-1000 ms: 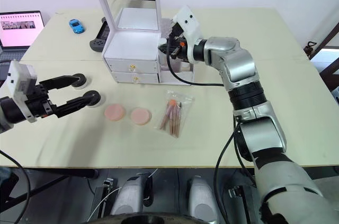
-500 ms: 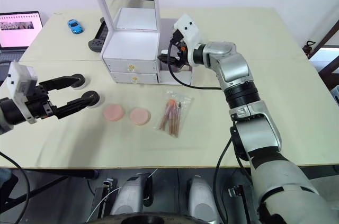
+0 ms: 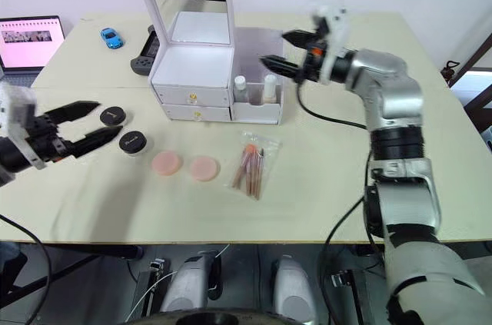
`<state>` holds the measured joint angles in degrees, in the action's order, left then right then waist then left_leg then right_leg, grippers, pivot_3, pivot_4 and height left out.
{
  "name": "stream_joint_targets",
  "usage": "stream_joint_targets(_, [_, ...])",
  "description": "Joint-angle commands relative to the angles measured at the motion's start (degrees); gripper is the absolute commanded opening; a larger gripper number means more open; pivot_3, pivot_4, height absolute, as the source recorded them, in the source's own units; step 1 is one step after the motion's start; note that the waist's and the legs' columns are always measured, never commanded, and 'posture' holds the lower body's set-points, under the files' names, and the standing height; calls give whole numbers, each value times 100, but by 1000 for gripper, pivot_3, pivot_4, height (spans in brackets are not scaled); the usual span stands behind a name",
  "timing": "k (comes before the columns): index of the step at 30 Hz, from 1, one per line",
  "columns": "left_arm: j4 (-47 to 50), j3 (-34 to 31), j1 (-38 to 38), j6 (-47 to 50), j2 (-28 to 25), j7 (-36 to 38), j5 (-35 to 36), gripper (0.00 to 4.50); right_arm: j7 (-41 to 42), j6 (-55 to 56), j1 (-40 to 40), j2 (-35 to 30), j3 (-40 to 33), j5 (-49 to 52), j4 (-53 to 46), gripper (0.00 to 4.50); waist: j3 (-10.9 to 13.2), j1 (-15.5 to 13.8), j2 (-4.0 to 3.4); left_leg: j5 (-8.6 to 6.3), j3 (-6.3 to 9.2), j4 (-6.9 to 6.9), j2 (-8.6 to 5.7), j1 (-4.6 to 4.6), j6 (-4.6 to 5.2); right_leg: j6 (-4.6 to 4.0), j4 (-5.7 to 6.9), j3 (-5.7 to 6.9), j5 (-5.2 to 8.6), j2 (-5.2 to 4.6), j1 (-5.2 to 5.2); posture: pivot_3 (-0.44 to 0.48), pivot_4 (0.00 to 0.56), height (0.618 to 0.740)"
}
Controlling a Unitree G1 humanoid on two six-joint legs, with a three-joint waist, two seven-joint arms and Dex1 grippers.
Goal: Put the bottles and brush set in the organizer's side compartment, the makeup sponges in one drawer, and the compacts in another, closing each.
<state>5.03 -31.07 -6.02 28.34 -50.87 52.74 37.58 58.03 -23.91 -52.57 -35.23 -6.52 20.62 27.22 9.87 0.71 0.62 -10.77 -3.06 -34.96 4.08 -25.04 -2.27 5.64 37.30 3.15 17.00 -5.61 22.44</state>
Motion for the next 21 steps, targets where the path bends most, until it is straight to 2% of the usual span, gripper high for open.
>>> stream_joint_targets(1, [-826, -546, 191, -763, -288, 196, -471, 4500, 161, 632, 303, -603, -449, -81, 406, 4437, 0, 12, 0, 0, 0, 2, 0, 0, 0, 0, 0, 0, 0, 0, 1, 0, 150, 740])
stream_joint_targets(6, [-1991, -855, 516, -1544, -567, 404, -938, 4500, 37, 1820, 1071, -1269, -604, -512, 1142, 4437, 0, 54, -1, 0, -8, 10, 2, 1, 0, -1, 0, -2, 1, 0, 11, 0, 150, 740])
stream_joint_targets(10, [-2862, -1142, 767, -1904, -670, 561, -1017, 4500, -236, 2758, 1611, -1676, -834, -730, 1961, 4437, 0, 47, -3, 0, -13, 13, 5, 2, -1, -2, -5, -2, 0, 0, 10, 0, 150, 740])
stream_joint_targets(12, [-3268, -1307, 884, -2103, -730, 595, -1045, 4500, -261, 2878, 1845, -1844, -998, -661, 2157, 4437, 0, 45, -3, 0, -14, 13, 6, 2, -1, -2, -6, -2, 0, -1, 10, 0, 150, 740])
stream_joint_targets(17, [-3519, -1306, 802, -2260, -786, 709, -1015, 4500, -238, 2956, 1970, -1786, -1015, -626, 1980, 4437, 0, 48, -3, 0, -14, 10, 12, 14, -4, -6, -6, -1, -1, -1, -1, 0, 150, 740])
stream_joint_targets(21, [-3337, -1211, 544, -2165, -740, 790, -907, 4500, -209, 2835, 1838, -1680, -955, -598, 1765, 4437, 0, 44, -3, 0, -15, 11, 15, 23, -5, -7, -8, -1, -1, -1, -11, 0, 150, 740])
